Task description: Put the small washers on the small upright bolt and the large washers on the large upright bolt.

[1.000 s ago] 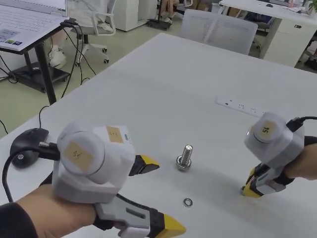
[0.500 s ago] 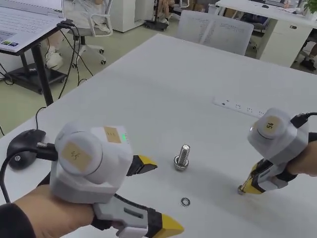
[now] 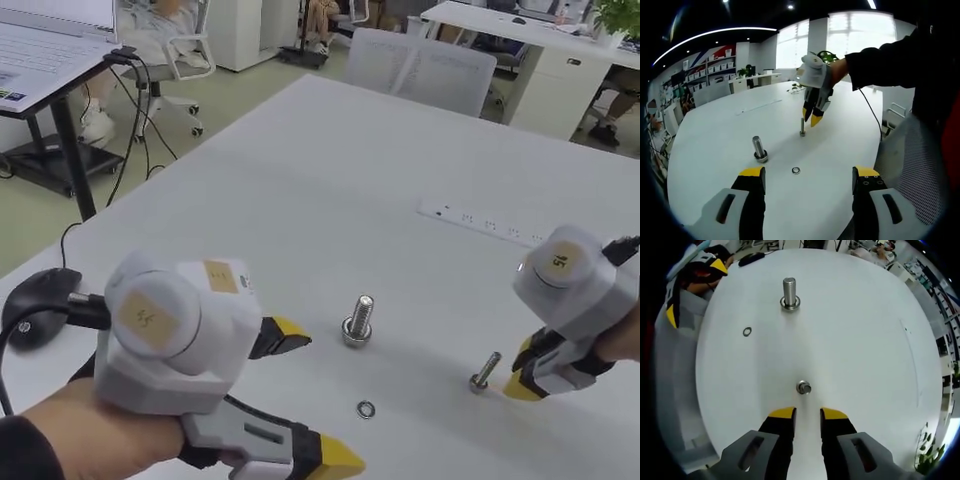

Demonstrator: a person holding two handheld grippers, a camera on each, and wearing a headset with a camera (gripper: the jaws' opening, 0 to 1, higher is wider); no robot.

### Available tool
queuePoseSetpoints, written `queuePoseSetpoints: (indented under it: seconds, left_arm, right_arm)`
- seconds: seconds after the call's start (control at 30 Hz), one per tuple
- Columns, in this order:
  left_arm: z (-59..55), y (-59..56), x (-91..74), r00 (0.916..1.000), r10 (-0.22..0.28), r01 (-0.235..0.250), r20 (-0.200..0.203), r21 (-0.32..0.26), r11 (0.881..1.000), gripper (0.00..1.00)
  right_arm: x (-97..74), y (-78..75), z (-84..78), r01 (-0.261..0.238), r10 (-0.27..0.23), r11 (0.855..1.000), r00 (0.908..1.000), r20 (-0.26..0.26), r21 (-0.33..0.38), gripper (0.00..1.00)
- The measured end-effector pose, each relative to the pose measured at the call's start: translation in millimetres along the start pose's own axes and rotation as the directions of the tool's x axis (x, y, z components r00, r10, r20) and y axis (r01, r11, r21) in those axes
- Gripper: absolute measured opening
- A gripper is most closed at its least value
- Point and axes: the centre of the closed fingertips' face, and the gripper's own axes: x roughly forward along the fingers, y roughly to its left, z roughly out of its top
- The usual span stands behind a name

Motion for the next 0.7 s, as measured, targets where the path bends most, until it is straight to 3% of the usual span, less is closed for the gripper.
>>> queuePoseSetpoints:
  seconds: [0.7]
  left_arm:
    - [0.6,-4.3,-2.5,1.0000,-0.007,0.007,0.006,0.012,1.000,0.70]
  right_arm:
    - [-8.1,26.3,-17.9,-0.007,0.007,1.000,1.0000,-0.001,0.021,0.22]
